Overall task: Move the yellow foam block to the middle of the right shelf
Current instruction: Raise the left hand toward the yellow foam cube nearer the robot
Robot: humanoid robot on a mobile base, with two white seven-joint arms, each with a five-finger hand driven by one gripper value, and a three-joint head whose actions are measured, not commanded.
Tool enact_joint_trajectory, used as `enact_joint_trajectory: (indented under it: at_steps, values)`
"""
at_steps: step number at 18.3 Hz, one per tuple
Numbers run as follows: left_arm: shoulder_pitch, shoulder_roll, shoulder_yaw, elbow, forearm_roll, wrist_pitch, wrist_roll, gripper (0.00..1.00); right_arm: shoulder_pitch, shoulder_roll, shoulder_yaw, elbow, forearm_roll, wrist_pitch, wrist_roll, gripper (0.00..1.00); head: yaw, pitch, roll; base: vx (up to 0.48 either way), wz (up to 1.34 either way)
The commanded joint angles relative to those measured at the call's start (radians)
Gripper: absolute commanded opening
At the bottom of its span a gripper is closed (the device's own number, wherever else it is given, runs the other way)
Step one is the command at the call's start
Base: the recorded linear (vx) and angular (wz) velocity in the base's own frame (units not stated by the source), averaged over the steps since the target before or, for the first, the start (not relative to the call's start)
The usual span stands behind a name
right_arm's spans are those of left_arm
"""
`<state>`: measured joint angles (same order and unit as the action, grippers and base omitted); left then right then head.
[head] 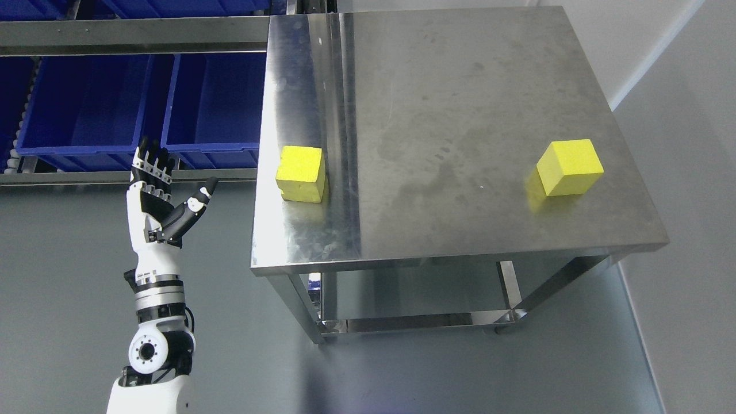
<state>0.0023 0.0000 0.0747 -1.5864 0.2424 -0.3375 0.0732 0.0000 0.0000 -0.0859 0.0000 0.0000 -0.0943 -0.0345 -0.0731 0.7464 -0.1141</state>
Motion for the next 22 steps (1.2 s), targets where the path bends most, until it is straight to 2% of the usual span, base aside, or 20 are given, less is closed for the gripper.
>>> enact_joint_trajectory:
  at_steps: [1, 8, 11, 13, 16, 22]
  values:
    - [0.03, 0.017, -0.006, 0.0, 0.0, 0.003, 0.003, 1.0, 0.002, -0.017, 0.0, -0.017, 0.003, -0.001, 0.001, 1.0, 0.0, 0.0, 0.0, 0.0, 0.0]
    - [-0.004, 0.017, -0.02, -0.009, 0.0, 0.009, 0.034, 1.0, 0.002, -0.017, 0.0, -0.017, 0.003, -0.001, 0.001, 1.0, 0.0, 0.0, 0.0, 0.0, 0.0]
    - [-0.068, 0.017, -0.033, -0.009, 0.002, 0.037, 0.019, 1.0, 0.002, -0.017, 0.0, -0.017, 0.003, -0.001, 0.001, 1.0, 0.0, 0.0, 0.0, 0.0, 0.0]
    - [-0.129, 0.017, -0.061, -0.003, 0.002, 0.043, -0.039, 1.0, 0.002, -0.017, 0.0, -0.017, 0.003, -0.001, 0.001, 1.0, 0.0, 0.0, 0.0, 0.0, 0.0]
    - [-0.203, 0.017, -0.075, 0.025, 0.002, 0.124, -0.157, 1.0, 0.002, -0.017, 0.0, -0.017, 0.003, -0.001, 0.001, 1.0, 0.0, 0.0, 0.0, 0.0, 0.0]
    - [-0.208, 0.017, -0.122, 0.017, 0.023, 0.143, -0.318, 1.0, 0.002, -0.017, 0.0, -0.017, 0.003, -0.001, 0.001, 1.0, 0.0, 0.0, 0.0, 0.0, 0.0]
